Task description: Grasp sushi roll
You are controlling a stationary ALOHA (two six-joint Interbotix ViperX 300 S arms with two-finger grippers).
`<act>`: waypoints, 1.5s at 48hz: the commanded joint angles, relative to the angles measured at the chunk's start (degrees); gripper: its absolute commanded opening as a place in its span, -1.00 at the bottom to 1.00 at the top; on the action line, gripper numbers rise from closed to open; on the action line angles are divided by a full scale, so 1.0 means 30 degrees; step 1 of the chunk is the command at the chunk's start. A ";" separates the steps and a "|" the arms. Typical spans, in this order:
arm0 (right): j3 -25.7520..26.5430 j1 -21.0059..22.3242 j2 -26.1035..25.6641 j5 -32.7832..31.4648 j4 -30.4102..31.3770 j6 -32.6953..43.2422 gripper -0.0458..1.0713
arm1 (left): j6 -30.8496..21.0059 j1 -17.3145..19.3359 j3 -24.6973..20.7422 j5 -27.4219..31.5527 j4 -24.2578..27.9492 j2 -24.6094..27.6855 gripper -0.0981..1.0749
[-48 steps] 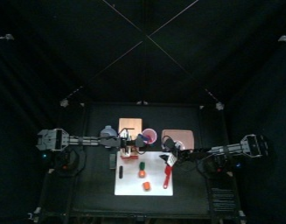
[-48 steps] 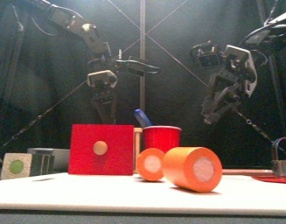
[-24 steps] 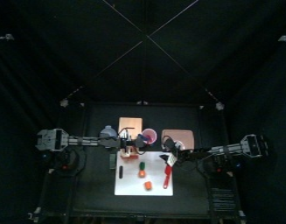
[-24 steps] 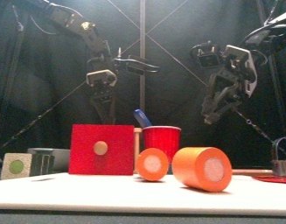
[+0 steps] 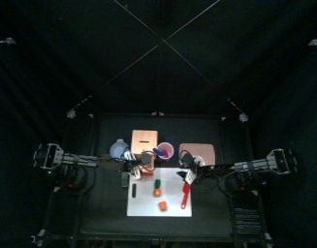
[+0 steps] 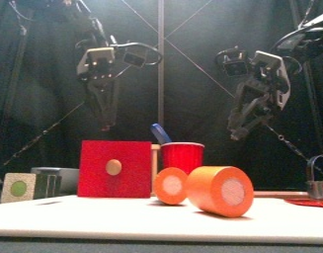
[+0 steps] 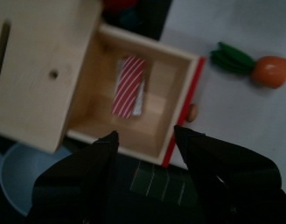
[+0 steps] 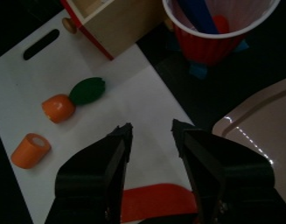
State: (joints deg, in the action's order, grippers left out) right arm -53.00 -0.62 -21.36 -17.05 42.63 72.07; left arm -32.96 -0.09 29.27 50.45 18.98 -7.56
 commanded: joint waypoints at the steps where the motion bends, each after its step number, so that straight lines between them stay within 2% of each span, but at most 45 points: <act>1: 0.0176 0.0059 -0.0322 0.0059 0.0029 -0.0029 0.49 | -0.1992 -0.0293 0.0381 0.0527 0.1055 -0.0586 0.68; 6: 0.0176 0.0059 -0.0352 0.0059 0.0029 -0.0029 0.50 | -0.5273 -0.1025 0.1172 0.0908 0.2461 -0.1084 0.68; 12: 0.0176 0.0029 -0.0352 0.0059 0.0029 -0.0029 0.50 | -0.8643 -0.1963 0.1963 0.0879 0.3076 -0.1846 0.68; 30: 0.0264 0.0029 -0.0439 0.0059 -0.0645 -0.0029 0.49 | -1.7197 -0.4307 0.5156 0.0879 0.5244 -0.3633 0.68; 35: 0.0293 -0.0059 -0.0469 0.0088 -0.0820 -0.0059 0.50 | -1.8662 -0.4863 0.5684 0.0879 0.5566 -0.3926 0.68; 43: 0.0322 -0.0029 -0.0498 0.0088 -0.0820 -0.0059 0.49 | -1.9746 -0.5273 0.6064 0.0850 0.6562 -0.4131 0.68; 65: 0.0293 0.0205 -0.0674 0.0059 -0.0879 0.0059 0.50 | -1.9775 -0.5010 0.6738 0.0791 0.7471 -0.4131 0.68; 72: 0.0410 0.0176 -0.0703 0.0059 -0.0967 -0.0059 0.49 | -1.9717 -0.5010 0.6328 0.0937 0.6973 -0.4131 0.68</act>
State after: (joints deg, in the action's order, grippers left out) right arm -52.91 -0.18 -22.50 -17.05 39.81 71.98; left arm -92.20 -15.21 49.92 52.91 40.61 -19.69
